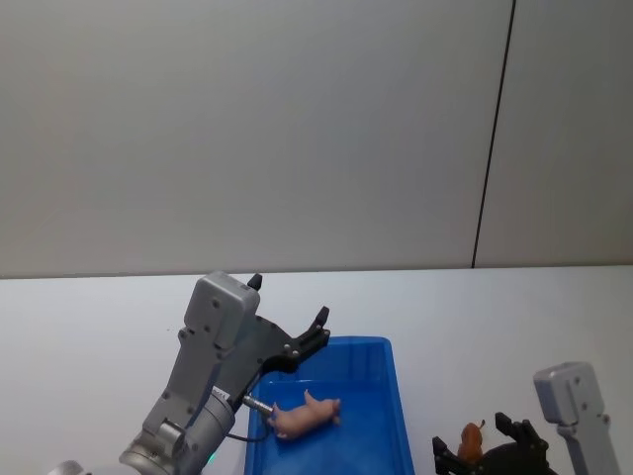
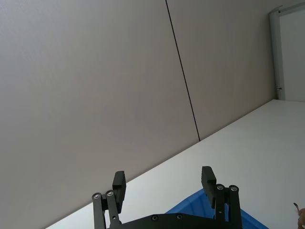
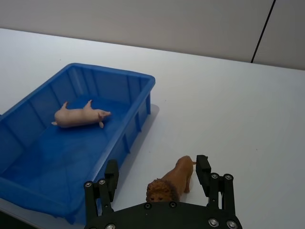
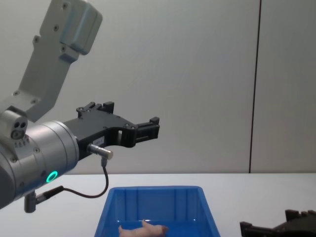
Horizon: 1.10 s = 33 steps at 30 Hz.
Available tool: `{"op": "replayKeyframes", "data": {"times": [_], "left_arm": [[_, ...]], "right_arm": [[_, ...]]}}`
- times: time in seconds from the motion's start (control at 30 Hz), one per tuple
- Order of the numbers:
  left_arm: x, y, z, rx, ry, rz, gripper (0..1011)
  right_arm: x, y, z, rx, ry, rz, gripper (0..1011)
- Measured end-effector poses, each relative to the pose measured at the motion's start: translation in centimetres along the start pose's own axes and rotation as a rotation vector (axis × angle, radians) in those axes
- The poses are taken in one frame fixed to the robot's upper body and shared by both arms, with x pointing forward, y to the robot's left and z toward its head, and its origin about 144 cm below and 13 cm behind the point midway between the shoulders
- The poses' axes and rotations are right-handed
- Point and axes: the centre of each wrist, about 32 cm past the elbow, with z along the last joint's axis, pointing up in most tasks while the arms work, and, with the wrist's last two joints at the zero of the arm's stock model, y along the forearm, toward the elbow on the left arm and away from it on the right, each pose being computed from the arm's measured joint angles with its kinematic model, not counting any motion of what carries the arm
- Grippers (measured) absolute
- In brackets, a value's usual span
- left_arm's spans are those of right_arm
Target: Pick up the two dolls from the table and place them into the box.
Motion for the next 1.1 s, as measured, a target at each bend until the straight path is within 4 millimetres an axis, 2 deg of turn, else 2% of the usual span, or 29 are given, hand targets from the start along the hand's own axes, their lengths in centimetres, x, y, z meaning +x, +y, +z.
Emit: {"op": "replayKeyframes", "data": {"times": [0.9, 1.03, 1.1], "left_arm": [[0.0, 0.0, 0.0, 0.0, 0.0, 0.0, 1000], [0.0, 0.0, 0.0, 0.0, 0.0, 0.0, 1000], [0.0, 0.0, 0.0, 0.0, 0.0, 0.0, 1000]], "right_arm": [[0.4, 1.7, -1.1, -0.103, 0.012, -0.026, 998], [0.4, 1.8, -1.2, -0.117, 0.014, -0.026, 941], [0.4, 1.9, -1.2, -0.121, 0.015, -0.026, 879]]}}
